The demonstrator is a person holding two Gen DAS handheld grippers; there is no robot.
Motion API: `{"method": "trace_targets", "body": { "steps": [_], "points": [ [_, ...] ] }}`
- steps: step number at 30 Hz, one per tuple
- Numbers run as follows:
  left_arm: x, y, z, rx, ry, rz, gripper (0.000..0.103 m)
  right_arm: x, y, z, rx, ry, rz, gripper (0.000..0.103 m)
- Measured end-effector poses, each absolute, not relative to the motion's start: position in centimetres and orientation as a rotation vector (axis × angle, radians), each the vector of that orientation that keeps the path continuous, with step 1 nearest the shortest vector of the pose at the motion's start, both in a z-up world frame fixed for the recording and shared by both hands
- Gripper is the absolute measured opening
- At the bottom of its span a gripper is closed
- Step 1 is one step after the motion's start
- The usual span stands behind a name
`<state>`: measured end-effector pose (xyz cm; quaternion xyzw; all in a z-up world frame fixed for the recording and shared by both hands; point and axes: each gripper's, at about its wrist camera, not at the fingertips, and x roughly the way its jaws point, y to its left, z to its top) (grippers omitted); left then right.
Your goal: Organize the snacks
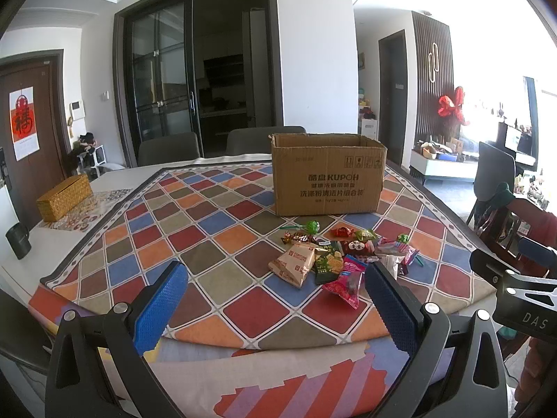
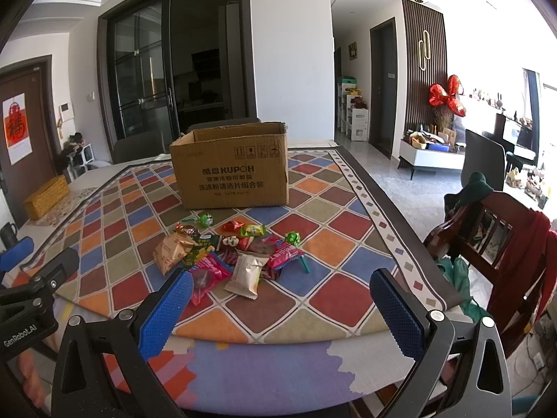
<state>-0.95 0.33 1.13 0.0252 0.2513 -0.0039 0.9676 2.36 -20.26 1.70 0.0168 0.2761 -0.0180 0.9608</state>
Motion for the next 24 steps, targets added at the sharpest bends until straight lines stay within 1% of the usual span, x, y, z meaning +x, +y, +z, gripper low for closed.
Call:
{"method": "trace_targets", "body": {
  "steps": [24],
  "points": [
    [-1.11, 0.36, 1.07, 0.050, 0.503, -0.008, 0.103, 2.45, -20.47, 1.27, 0.033, 0.557, -0.036, 0.103]
  ]
}}
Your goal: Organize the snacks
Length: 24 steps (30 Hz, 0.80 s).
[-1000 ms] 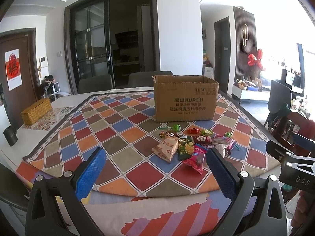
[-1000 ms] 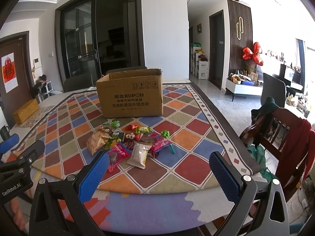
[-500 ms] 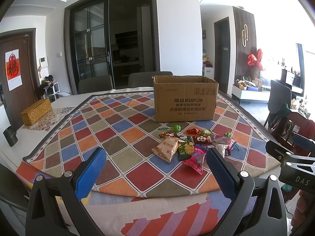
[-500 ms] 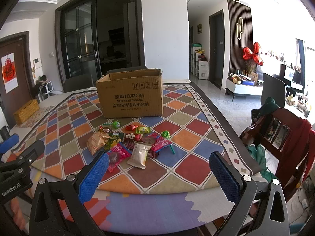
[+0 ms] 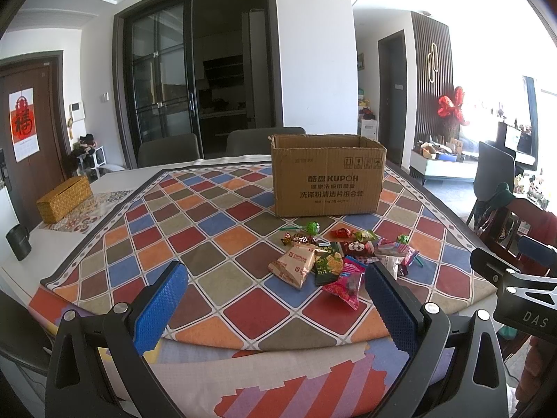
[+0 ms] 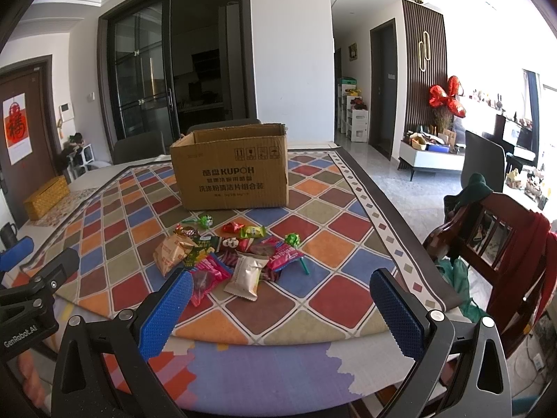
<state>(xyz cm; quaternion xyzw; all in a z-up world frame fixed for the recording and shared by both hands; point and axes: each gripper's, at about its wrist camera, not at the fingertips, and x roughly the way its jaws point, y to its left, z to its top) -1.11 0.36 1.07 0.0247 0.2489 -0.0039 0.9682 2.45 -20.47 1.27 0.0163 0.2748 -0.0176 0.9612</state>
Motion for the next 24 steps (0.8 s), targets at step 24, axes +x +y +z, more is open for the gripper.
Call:
{"method": "trace_targets", "body": {
  "steps": [24],
  "points": [
    [3.2, -1.9, -0.4, 0.127, 0.581, -0.118, 0.082, 6.3, -20.7, 0.0, 0.037, 0.631, 0.007, 0.093]
  ]
}}
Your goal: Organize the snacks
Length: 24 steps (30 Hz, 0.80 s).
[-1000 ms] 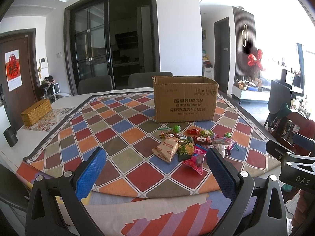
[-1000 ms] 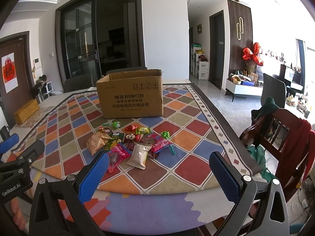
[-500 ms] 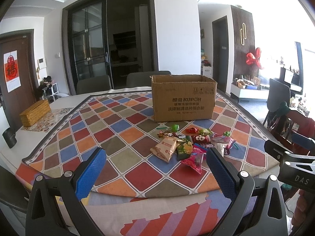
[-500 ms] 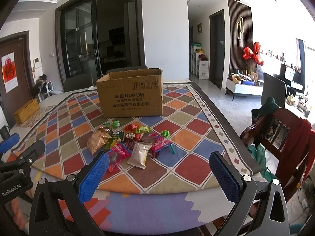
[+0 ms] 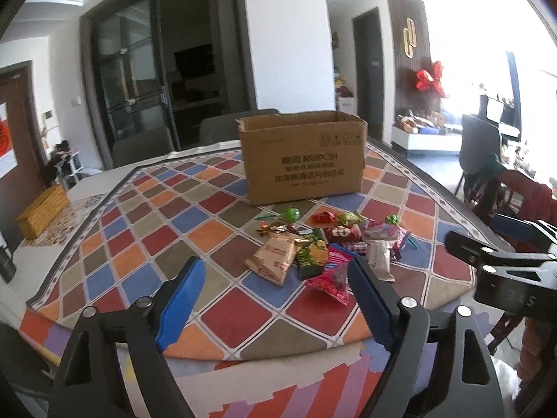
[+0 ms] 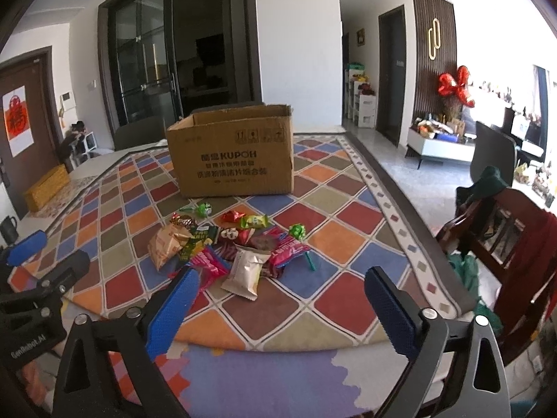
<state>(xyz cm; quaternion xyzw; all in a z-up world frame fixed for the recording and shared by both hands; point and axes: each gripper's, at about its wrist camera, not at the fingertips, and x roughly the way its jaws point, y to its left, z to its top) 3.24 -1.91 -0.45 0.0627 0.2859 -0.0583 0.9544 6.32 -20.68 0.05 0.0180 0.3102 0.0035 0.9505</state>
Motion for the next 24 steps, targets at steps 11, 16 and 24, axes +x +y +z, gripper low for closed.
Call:
{"method": "trace_targets", "body": {
  "steps": [11, 16, 24],
  "points": [
    [7.9, -3.6, -3.8, 0.165, 0.704, -0.285, 0.065, 10.9, -19.7, -3.3, 0.046, 0.731, 0.125, 0.072],
    [9.6, -4.3, -5.4, 0.179, 0.757, -0.332, 0.061, 12.8, -19.4, -4.9, 0.058, 0.784, 0.173, 0.064],
    [11.3, -5.3, -7.0, 0.199, 0.794, -0.410, 0.057, 14.9, -19.1, -7.3, 0.097, 0.872, 0.229, 0.056]
  ]
}}
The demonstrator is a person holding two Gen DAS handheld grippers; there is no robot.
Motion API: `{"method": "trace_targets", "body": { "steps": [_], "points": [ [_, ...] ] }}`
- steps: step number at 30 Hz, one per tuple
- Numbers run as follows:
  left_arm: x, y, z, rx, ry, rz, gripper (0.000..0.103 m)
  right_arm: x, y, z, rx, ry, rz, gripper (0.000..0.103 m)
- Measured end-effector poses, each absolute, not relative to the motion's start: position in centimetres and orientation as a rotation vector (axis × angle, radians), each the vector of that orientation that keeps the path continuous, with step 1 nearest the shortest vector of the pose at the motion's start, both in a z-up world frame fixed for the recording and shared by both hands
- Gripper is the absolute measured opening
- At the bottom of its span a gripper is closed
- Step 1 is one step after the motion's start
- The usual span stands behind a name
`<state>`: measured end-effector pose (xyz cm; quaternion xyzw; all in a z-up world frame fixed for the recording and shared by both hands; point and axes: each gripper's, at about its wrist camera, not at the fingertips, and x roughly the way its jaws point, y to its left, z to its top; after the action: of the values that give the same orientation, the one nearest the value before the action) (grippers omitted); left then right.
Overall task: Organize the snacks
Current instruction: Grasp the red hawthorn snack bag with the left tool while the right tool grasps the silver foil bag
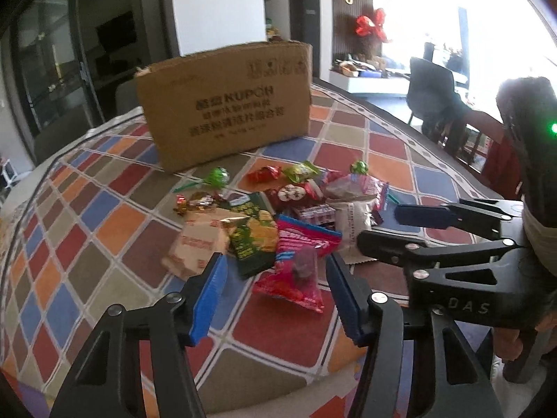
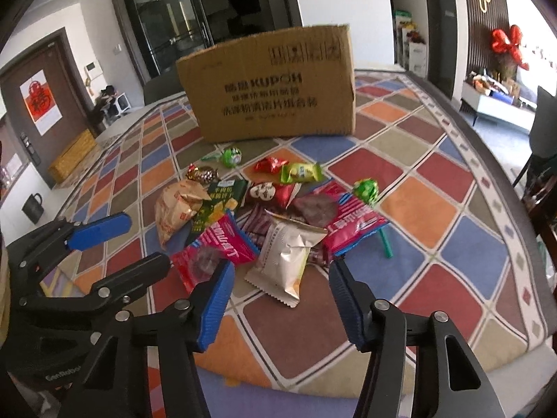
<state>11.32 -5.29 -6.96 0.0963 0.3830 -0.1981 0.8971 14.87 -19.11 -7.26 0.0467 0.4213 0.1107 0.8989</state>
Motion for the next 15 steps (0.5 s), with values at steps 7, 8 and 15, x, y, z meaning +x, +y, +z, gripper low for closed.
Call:
{"method": "trace_targets", "body": {
  "steps": [7, 8, 15],
  "points": [
    [12.8, -5.6, -8.5, 0.167, 0.848, -0.447, 0.053, 16.1, -19.3, -8.4, 0.125, 0.911, 0.242, 0.050],
    [13.0, -5.6, -8.7, 0.162, 0.857, -0.450, 0.053, 16.2, -19.3, -8.5, 0.128, 0.916, 0.242, 0.050],
    [13.7, -5.6, -9.6, 0.142, 0.891, -0.462, 0.048, 16.9, -19.3, -9.2, 0.130, 0.931, 0.250, 0.047]
  ]
}}
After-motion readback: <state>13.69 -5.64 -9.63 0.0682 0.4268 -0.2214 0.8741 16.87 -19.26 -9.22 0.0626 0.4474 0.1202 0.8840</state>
